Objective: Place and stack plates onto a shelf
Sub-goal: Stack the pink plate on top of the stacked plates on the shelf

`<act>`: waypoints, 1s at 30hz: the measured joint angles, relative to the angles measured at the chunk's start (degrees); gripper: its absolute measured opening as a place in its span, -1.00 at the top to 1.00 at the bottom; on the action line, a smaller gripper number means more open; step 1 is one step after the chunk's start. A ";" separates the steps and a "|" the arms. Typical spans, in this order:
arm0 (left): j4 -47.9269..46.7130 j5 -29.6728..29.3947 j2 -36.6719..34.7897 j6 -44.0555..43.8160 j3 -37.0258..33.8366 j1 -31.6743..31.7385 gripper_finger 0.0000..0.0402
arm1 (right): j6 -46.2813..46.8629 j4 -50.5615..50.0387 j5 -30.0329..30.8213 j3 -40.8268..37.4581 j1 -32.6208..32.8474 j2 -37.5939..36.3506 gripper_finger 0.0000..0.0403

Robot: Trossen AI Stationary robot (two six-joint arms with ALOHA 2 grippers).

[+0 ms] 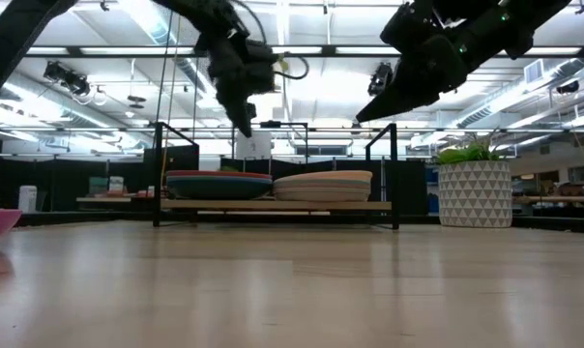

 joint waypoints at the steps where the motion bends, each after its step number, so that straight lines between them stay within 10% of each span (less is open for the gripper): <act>1: -1.11 0.04 0.00 -1.99 -0.05 -1.80 0.34 | -0.46 -0.02 -0.01 0.00 -0.01 0.00 0.40; 18: -3.00 -10.60 -0.33 -45.25 -18.76 -38.34 0.34 | -1.10 1.73 -0.94 -4.08 3.18 0.04 0.40; 30: 1.48 -20.29 -0.42 -91.48 -19.19 -62.75 0.34 | 0.15 7.99 -3.29 -7.21 8.51 0.04 0.40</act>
